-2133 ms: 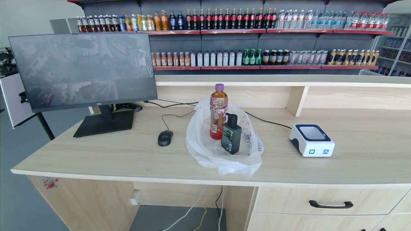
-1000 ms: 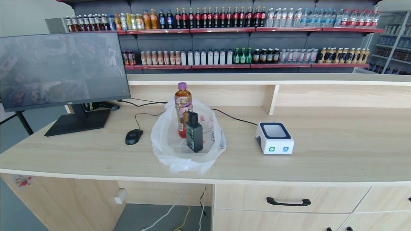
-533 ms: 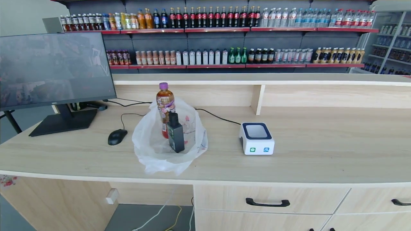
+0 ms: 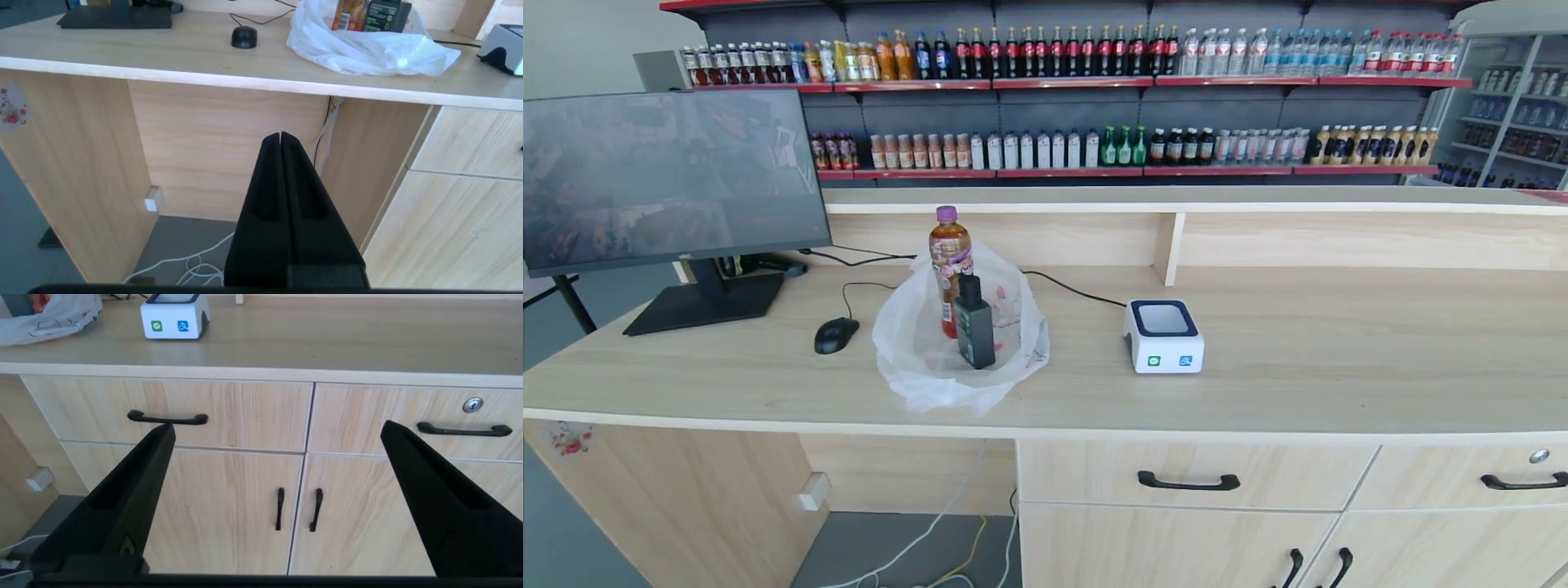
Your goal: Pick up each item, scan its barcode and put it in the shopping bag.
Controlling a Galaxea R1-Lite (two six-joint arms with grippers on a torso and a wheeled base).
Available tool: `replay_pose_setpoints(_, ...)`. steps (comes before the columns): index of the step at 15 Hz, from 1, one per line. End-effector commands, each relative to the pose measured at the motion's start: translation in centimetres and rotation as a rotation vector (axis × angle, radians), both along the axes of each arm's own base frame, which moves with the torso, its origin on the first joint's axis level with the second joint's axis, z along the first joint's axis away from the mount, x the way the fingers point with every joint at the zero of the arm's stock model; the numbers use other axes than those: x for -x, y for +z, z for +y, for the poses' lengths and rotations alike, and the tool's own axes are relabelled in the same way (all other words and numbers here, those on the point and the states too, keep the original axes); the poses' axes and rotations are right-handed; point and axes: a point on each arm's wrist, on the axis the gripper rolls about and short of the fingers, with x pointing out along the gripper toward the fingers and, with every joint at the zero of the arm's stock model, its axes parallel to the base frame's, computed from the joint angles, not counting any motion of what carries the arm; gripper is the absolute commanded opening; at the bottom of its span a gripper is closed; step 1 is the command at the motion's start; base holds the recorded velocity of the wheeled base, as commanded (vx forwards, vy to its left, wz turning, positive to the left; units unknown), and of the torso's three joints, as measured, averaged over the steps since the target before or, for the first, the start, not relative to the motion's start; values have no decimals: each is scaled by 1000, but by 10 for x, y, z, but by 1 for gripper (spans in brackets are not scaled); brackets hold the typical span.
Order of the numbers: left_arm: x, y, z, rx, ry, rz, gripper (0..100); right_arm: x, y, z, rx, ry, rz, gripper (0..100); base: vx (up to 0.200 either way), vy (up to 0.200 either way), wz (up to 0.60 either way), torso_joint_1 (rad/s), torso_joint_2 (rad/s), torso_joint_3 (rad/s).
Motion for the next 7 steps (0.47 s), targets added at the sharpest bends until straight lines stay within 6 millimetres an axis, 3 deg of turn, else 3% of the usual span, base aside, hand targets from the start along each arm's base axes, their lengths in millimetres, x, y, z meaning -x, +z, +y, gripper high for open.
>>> replay_pose_setpoints(1, 0, 0, 0, 3, 0, 0, 0, 0, 0, 0, 0, 1, 0, 100, 0, 0, 0, 0, 0, 0)
replay_pose_setpoints(7, 0, 0, 0, -2, 0, 0, 0, 0, 0, 0, 0, 1, 0, 100, 0, 0, 0, 0, 0, 0)
